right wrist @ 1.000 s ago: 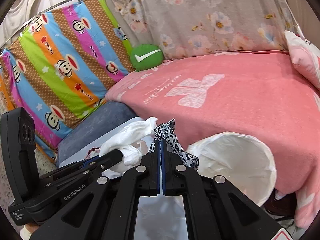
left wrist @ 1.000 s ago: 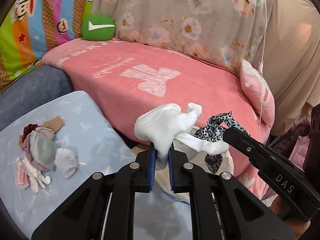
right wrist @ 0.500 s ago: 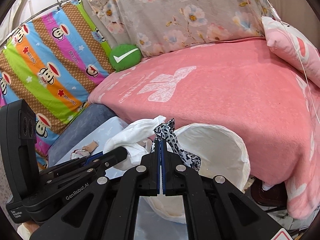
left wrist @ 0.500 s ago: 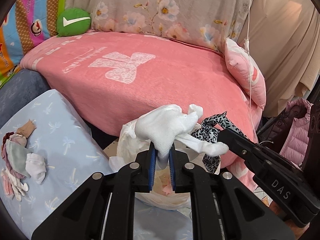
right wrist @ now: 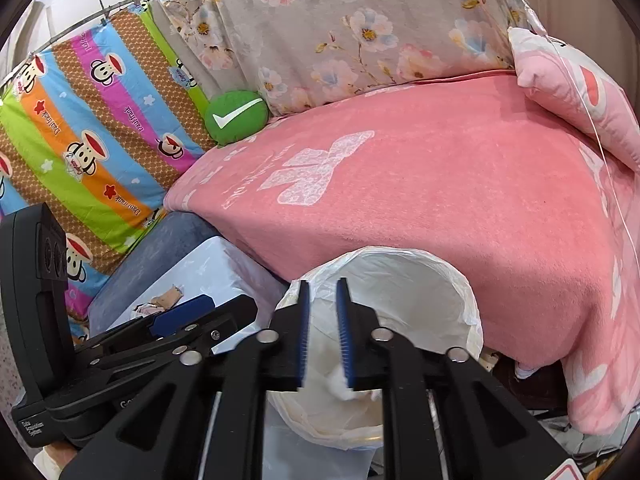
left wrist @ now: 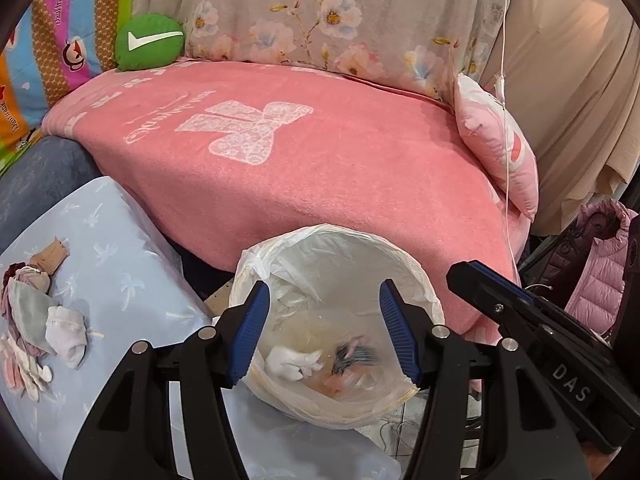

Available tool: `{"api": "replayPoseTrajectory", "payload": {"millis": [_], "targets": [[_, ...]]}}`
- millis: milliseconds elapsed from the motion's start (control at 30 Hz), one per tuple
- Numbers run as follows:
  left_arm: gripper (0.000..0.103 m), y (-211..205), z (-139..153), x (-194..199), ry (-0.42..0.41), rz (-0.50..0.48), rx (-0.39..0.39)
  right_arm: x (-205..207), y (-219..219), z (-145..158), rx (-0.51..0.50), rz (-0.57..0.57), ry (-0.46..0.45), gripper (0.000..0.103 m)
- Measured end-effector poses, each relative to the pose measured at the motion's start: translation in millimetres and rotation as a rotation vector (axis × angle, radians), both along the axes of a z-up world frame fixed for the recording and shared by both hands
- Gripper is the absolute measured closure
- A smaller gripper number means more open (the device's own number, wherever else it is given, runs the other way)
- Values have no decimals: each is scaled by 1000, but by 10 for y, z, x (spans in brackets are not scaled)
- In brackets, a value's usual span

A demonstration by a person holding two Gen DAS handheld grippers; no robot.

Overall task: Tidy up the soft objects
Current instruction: 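Move both open grippers back from the bin to the cloth pile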

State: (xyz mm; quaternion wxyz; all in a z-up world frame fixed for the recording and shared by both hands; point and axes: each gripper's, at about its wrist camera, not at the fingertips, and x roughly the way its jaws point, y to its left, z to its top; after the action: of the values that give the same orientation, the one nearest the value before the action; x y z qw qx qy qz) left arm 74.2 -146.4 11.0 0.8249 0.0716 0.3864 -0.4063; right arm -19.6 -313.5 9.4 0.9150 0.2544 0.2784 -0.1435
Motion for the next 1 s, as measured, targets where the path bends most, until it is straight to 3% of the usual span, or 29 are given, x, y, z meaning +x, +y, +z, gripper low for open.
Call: {"api": "replayPoseTrajectory", "payload": {"millis": [267,500,867,1000], "targets": [[48,54,19,-11,-13,22,-3,14,77,12,-14,11,5,70],[48,178,47,27,-22,55,-13,59,178,21,-21,29,10,69],[48,552,26,159,-2,138,-28,238,517,50,-41,97,17,61],[43,748,8,225,0,186,-32,320,685,46,-48,127,21,58]]}}
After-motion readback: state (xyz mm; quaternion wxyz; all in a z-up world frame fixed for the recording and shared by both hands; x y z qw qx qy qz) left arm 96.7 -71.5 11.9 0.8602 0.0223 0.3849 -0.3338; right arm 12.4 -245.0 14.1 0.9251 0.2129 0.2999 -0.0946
